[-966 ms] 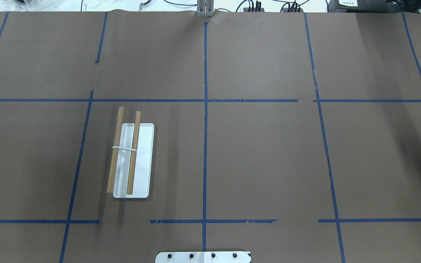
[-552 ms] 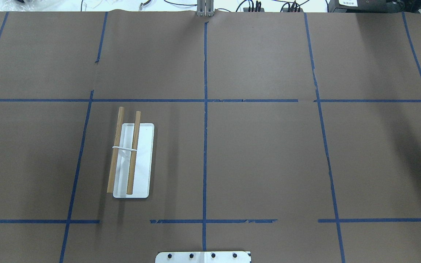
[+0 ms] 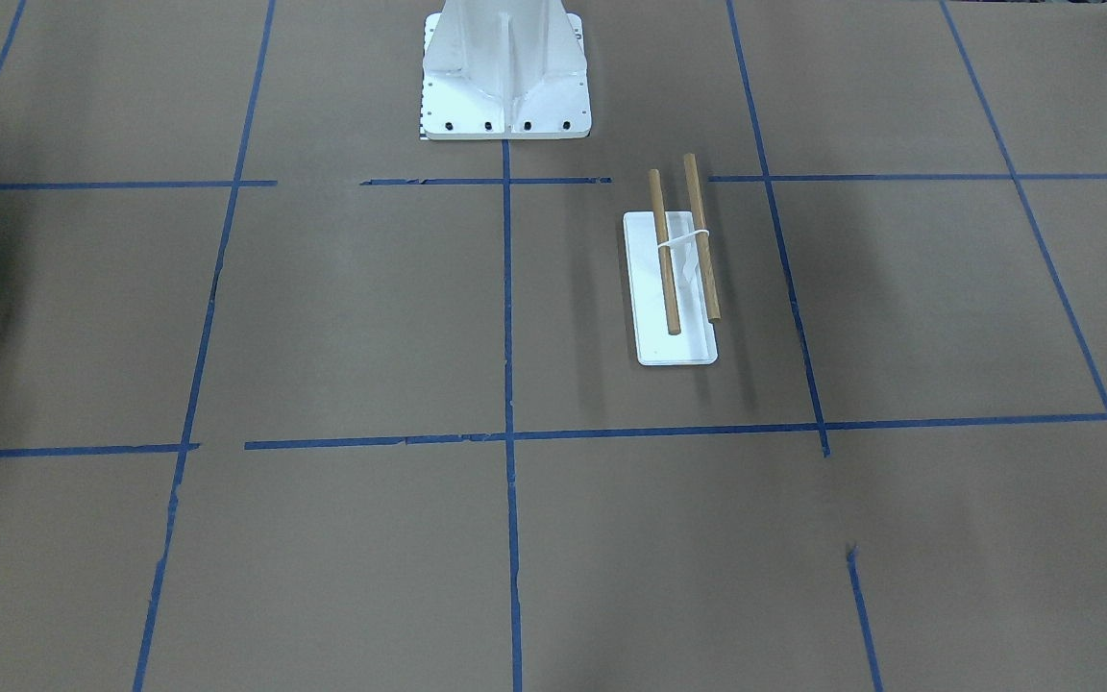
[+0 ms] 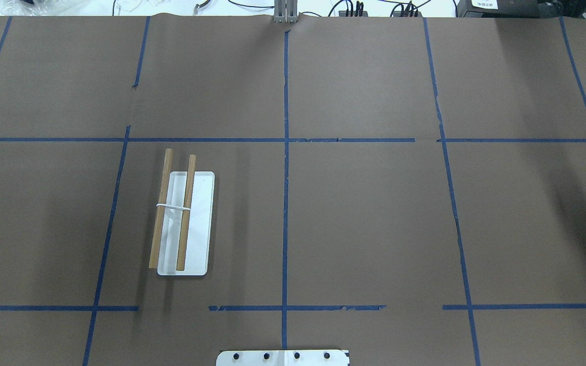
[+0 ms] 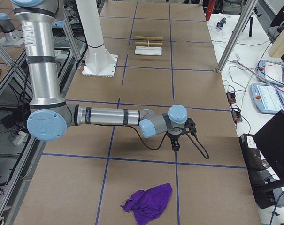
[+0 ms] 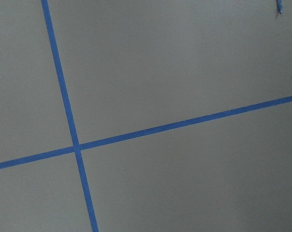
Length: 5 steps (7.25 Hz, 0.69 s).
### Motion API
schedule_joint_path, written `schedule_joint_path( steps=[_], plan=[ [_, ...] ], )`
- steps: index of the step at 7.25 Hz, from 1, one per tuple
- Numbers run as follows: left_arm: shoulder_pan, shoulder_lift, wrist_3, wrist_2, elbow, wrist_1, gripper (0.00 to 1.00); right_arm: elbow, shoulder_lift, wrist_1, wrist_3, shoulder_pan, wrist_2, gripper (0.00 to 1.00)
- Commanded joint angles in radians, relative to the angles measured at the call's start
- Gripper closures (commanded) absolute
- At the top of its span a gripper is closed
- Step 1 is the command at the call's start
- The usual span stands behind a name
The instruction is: Hang towel on rack
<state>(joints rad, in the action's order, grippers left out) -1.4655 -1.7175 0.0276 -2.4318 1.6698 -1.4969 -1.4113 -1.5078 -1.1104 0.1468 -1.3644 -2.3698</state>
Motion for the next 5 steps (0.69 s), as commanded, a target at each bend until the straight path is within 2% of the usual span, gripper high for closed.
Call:
schedule_joint_path(
  steps=[1,2,3,4,5],
  plan=[
    [0.001,-0.007,-0.049,-0.001,0.004,-0.025,0.00,0.060,-0.046,0.170,0.011,0.002,-0.006,0.00],
    [-0.002,0.004,-0.052,-0.003,0.019,-0.076,0.00,0.077,-0.061,0.169,0.010,0.001,-0.006,0.00],
    [-0.004,0.009,-0.054,-0.003,0.045,-0.077,0.00,0.144,-0.043,0.166,-0.001,0.001,0.024,0.00],
    [-0.002,0.009,-0.052,-0.003,0.041,-0.077,0.00,0.162,-0.054,0.161,-0.009,-0.008,0.067,0.00],
    [-0.004,0.010,-0.052,-0.004,0.044,-0.079,0.00,0.164,-0.096,0.159,-0.024,-0.049,0.102,0.09]
  ],
)
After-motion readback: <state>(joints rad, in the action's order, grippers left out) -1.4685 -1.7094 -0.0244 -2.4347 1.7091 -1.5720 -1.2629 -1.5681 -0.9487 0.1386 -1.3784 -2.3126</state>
